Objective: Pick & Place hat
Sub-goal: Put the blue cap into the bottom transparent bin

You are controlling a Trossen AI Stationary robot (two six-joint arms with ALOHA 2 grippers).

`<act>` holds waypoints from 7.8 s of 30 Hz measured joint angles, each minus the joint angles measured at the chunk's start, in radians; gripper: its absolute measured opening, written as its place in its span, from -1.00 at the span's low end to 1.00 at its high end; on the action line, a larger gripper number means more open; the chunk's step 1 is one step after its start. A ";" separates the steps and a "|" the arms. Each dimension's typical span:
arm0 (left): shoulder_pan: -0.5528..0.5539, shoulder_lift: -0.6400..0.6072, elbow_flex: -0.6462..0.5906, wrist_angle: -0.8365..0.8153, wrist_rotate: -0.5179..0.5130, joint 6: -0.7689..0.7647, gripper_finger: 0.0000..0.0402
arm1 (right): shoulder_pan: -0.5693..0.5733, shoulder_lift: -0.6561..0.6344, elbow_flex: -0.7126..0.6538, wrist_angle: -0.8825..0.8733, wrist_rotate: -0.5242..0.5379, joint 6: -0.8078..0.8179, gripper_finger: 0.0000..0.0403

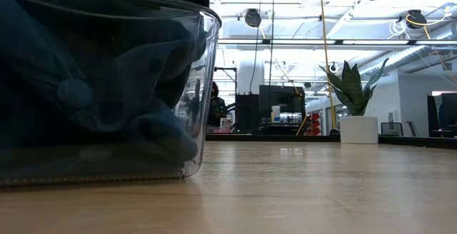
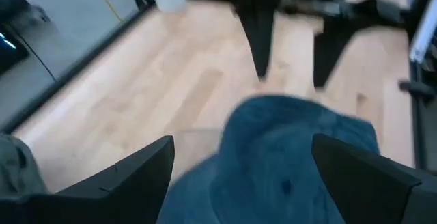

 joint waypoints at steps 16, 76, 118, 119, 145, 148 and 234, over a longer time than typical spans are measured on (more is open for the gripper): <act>-0.051 0.001 -0.375 -0.003 0.535 -0.493 0.75 | 0.000 -0.025 0.000 -0.047 0.000 0.019 0.44; 0.239 -0.233 -0.450 0.605 0.202 0.237 0.75 | 0.005 -0.120 0.002 -0.232 0.053 0.128 0.44; 0.317 -0.282 -0.452 0.714 0.468 0.442 0.75 | 0.032 -0.133 -0.384 0.403 0.049 0.007 0.44; 0.312 -0.292 -0.452 0.705 0.454 0.444 0.75 | 0.032 -0.121 -0.386 0.419 0.049 -0.013 0.44; 0.306 -0.305 -0.451 0.689 0.420 0.461 0.75 | 0.002 0.054 -0.309 0.521 -0.005 -0.274 -0.89; 0.309 -0.305 -0.451 0.689 0.420 0.461 0.75 | 0.012 0.053 -0.309 0.604 -0.005 -0.294 -0.96; 0.296 -0.059 -0.448 0.488 0.638 0.144 0.75 | -0.096 0.271 -0.065 0.630 -0.372 -0.429 -1.00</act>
